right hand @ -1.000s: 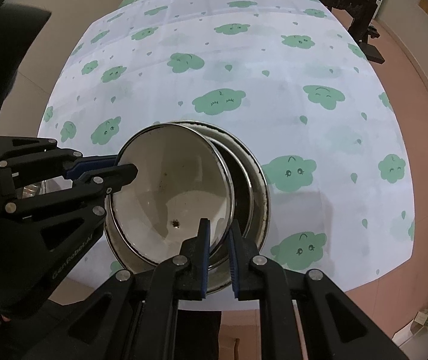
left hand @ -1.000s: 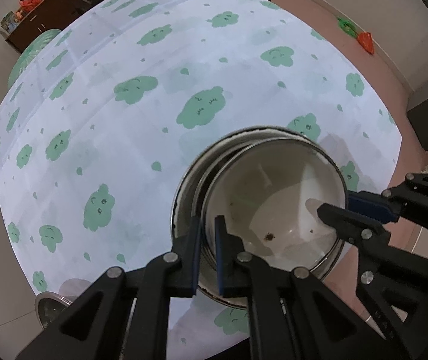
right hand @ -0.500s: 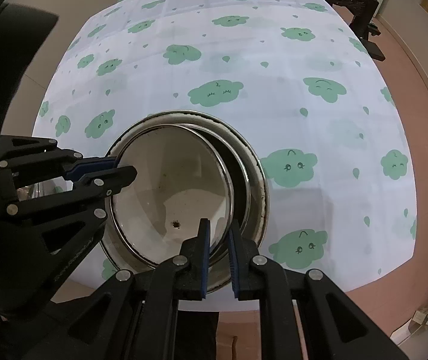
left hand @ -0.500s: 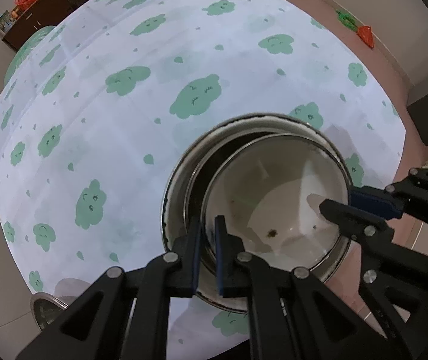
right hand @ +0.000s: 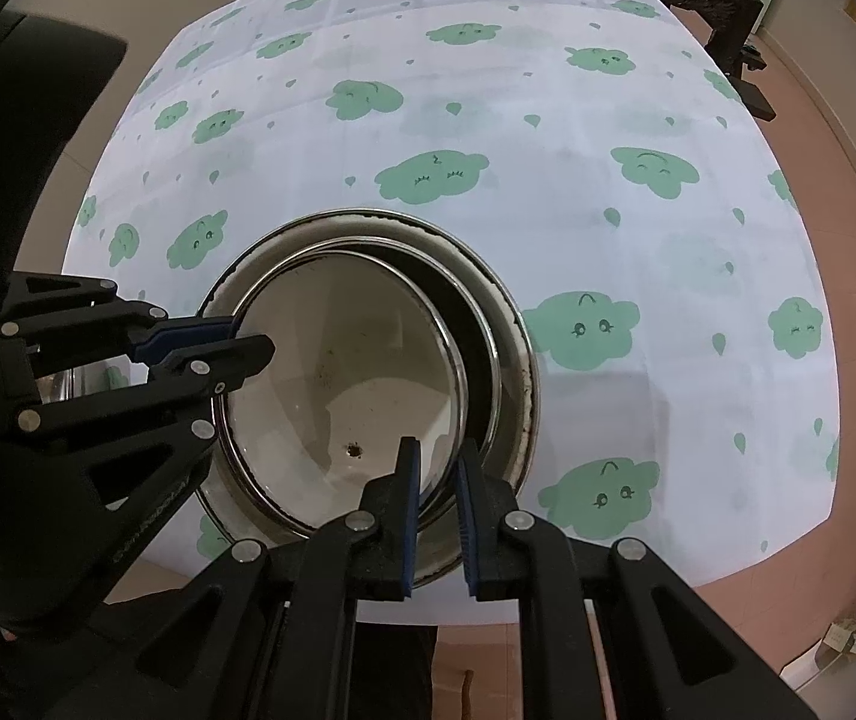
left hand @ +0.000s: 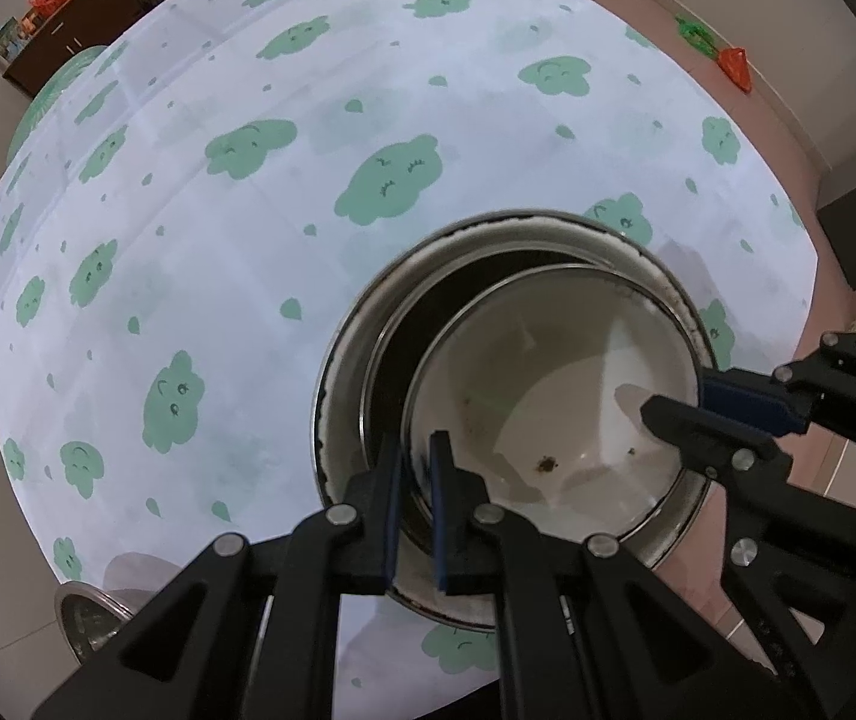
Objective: Organize plates and bowls
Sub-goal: 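Lower the white enamel bowl into the nested steel bowls with left gripper, then open the left gripper off the white enamel bowl rim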
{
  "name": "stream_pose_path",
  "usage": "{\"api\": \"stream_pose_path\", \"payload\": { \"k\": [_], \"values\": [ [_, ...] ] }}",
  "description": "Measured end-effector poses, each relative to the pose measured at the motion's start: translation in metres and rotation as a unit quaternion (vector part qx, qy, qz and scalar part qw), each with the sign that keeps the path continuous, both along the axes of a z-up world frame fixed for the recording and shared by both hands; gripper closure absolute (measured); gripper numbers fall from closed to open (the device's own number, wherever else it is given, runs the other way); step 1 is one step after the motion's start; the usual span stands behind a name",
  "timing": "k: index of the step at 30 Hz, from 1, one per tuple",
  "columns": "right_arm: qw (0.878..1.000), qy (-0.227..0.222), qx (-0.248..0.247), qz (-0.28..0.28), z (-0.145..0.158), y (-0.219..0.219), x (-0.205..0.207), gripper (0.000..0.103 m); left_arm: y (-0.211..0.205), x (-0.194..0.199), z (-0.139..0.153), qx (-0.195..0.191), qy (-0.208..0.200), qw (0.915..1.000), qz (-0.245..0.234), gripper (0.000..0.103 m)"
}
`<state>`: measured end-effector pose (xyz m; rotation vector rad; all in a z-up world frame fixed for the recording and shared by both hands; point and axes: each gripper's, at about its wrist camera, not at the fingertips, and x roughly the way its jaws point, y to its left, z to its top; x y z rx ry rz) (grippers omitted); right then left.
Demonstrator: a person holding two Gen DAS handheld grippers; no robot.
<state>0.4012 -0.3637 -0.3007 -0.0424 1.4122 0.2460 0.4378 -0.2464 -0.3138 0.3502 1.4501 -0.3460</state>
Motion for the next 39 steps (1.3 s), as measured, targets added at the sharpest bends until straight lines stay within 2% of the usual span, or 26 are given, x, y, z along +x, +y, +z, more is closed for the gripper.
{"api": "stream_pose_path", "payload": {
  "k": [26, 30, 33, 35, 39],
  "values": [
    [1.0, -0.004, -0.004, 0.006, -0.001, 0.003, 0.0, 0.088, 0.002, -0.001, -0.001, -0.003, 0.002, 1.0, 0.009, 0.096],
    [1.0, -0.01, 0.003, 0.001, 0.002, 0.001, 0.001, 0.086, 0.002, -0.001, 0.003, -0.006, -0.004, 0.9999, 0.01, 0.09],
    [1.0, -0.014, 0.004, 0.001, 0.004, 0.001, 0.001, 0.069, 0.002, -0.002, 0.006, -0.01, -0.007, 0.9999, 0.009, 0.086],
    [1.0, -0.017, 0.005, 0.001, 0.006, 0.002, 0.001, 0.069, 0.003, -0.002, 0.008, -0.01, -0.009, 0.9999, 0.009, 0.085],
    [1.0, -0.02, 0.004, 0.002, 0.008, 0.003, 0.002, 0.068, 0.005, -0.001, 0.012, -0.011, -0.016, 0.9997, 0.012, 0.073]
  ]
}}
